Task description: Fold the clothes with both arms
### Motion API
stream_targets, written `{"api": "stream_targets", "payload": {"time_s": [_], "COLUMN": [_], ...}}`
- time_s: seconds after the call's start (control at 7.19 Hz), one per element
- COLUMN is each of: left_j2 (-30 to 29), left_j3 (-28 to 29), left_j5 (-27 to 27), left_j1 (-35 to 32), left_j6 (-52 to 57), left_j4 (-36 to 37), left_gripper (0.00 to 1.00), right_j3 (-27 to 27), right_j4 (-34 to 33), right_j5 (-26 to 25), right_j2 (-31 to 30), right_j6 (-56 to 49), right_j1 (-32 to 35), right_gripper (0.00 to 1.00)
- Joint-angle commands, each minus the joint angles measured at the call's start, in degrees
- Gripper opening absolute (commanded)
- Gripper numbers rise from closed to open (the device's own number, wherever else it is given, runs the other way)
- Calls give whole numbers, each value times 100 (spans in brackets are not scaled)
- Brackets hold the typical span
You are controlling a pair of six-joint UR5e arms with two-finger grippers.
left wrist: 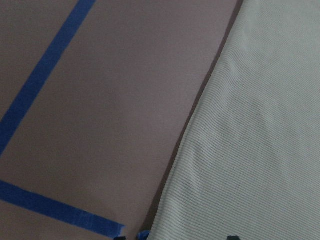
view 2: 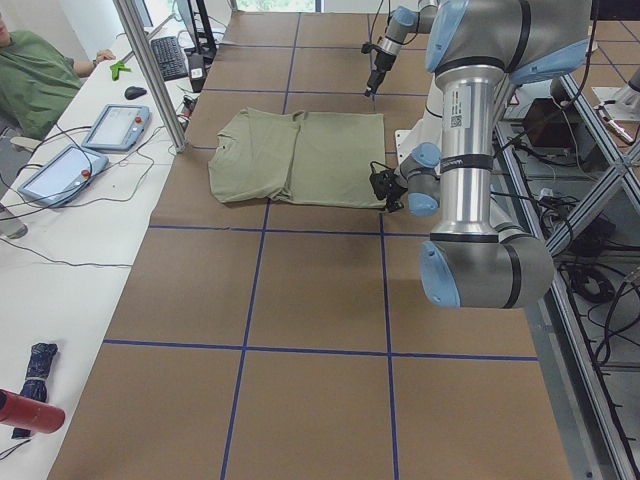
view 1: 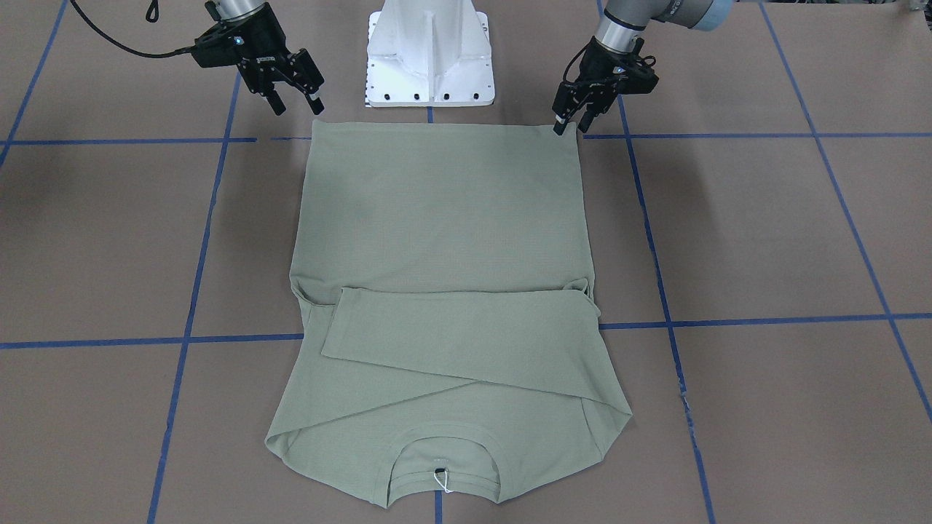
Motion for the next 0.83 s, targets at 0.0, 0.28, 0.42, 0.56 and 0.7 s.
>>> {"api": "stream_targets", "payload": {"time_s": [0.0, 0.28, 0.42, 0.56, 0.7], "left_j2": [-11, -20, -29, -29, -20], "left_j3": [2, -6, -6, -6, 20], "left_j5": [-22, -13, -22, -22, -22], "left_j1": [15, 24, 24, 33, 77], "left_j6": [7, -2, -2, 7, 7], "left_j4": [0, 0, 0, 0, 0], "left_gripper": [68, 66, 63, 63, 63], "right_j3": [-9, -9, -9, -9, -9], "right_j4": [0, 0, 0, 9, 9], "right_j5": [-5, -5, 3, -5, 3], "right_j2": [0, 0, 0, 9, 9], "right_j6": [0, 0, 0, 0, 0], "right_j1": [-3, -3, -3, -3, -3], "right_gripper": [100, 100, 100, 100, 100]}}
